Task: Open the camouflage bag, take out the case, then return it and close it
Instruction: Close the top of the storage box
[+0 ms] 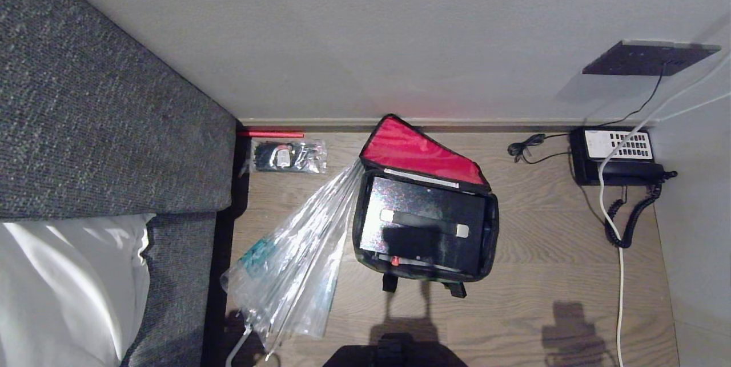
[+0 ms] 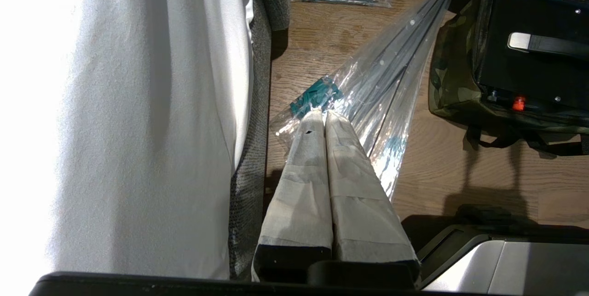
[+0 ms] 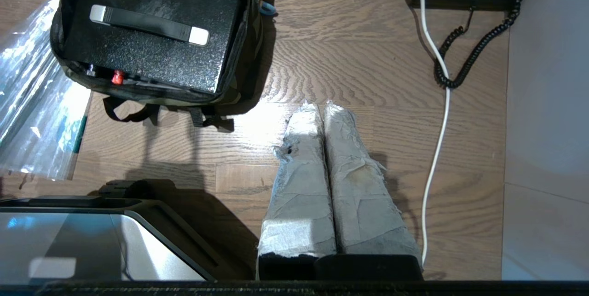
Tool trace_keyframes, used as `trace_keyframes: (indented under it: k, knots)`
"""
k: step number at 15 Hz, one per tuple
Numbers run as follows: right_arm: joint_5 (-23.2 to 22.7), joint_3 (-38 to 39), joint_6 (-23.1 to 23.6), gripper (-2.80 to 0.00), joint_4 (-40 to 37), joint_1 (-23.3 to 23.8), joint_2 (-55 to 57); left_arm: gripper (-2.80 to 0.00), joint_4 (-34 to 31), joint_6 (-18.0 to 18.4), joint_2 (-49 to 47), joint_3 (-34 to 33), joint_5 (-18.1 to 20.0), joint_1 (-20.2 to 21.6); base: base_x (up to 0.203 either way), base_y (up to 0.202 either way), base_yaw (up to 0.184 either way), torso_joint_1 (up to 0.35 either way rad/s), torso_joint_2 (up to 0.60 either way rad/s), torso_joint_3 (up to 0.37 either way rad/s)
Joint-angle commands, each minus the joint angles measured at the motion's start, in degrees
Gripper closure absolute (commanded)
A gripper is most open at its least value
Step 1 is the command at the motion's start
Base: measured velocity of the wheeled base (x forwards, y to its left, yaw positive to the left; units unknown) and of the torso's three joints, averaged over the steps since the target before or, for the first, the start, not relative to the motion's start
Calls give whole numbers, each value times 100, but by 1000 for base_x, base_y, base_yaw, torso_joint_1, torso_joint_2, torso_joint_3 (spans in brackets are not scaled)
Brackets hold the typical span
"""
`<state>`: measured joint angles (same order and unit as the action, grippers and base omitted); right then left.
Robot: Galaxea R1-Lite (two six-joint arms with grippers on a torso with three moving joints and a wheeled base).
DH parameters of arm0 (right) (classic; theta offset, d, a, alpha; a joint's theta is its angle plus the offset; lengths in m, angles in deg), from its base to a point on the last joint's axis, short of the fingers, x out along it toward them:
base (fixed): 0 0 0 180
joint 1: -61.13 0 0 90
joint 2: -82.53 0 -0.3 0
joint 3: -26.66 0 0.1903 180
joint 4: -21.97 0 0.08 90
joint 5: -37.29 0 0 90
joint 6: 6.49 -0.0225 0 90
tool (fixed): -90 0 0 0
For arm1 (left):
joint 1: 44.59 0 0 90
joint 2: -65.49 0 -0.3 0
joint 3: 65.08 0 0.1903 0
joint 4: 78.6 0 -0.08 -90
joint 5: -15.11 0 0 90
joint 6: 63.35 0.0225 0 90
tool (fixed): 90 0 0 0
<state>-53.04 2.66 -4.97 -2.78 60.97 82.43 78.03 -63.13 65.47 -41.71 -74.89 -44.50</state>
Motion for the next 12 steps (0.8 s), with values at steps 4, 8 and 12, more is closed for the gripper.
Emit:
trace_keyframes:
  k: [4,8,12]
  knots:
    - [-23,7,107,0,6,-2,-165,0,0,5,2,0,0,6,0,0,0,0,0,0]
    - [-100,-487,97,0,-336,-2,-165,0,0,5,2,0,0,-1,0,0,0,0,0,0]
    - [-429,-2245,40,0,-3519,-2,-163,0,0,5,2,0,0,-1,0,0,0,0,0,0]
